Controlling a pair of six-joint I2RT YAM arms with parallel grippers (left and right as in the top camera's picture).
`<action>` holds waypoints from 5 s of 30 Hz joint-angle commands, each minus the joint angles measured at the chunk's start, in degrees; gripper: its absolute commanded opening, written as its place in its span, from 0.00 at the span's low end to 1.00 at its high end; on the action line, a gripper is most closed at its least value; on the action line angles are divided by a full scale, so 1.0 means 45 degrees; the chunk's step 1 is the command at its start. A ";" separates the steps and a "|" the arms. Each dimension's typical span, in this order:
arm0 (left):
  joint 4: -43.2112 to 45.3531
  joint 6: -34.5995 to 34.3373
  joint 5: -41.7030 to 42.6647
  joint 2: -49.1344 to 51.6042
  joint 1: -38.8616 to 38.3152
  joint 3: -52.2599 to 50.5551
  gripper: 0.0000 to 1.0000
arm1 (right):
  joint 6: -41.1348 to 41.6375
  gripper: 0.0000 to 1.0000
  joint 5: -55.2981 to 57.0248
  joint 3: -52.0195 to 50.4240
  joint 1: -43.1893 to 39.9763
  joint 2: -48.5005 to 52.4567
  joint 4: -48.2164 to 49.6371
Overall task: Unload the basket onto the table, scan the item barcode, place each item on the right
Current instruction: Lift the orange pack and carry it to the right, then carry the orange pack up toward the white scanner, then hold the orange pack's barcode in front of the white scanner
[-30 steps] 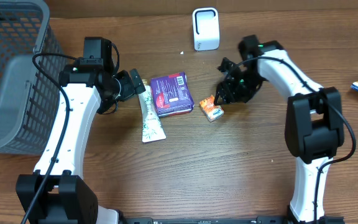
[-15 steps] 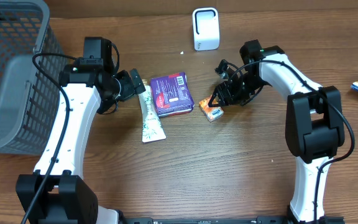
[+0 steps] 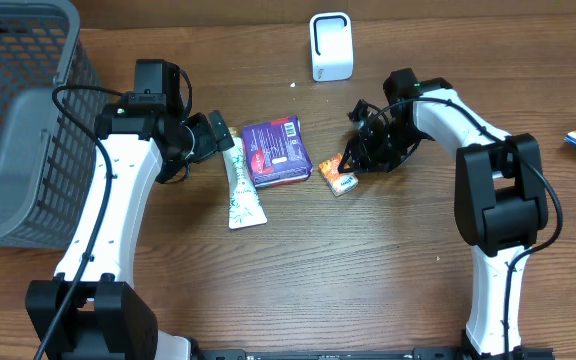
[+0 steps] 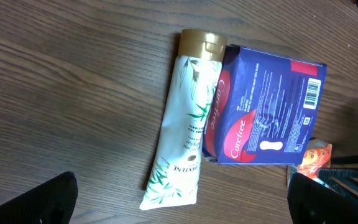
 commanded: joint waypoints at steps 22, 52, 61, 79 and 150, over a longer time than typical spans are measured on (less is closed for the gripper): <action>0.0015 0.0053 0.0121 0.0112 0.0053 0.0233 1.00 | 0.1069 0.04 -0.4289 -0.0039 -0.0665 0.0277 -0.0034; 0.0015 0.0049 0.0121 0.0112 0.0053 0.0233 1.00 | -0.4673 0.04 -1.1370 0.0044 -0.2890 0.0277 0.0816; 0.0015 0.0049 0.0121 0.0112 0.0053 0.0233 1.00 | -0.3497 0.04 -1.1370 0.0427 -0.2856 0.0277 0.1797; 0.0015 0.0053 0.0121 0.0112 0.0053 0.0233 1.00 | 0.1001 0.04 -1.0443 0.0563 -0.2841 0.0272 0.3881; 0.0015 0.0053 0.0121 0.0112 0.0053 0.0233 1.00 | -0.7121 0.04 1.2964 0.2676 0.2584 0.0301 1.2565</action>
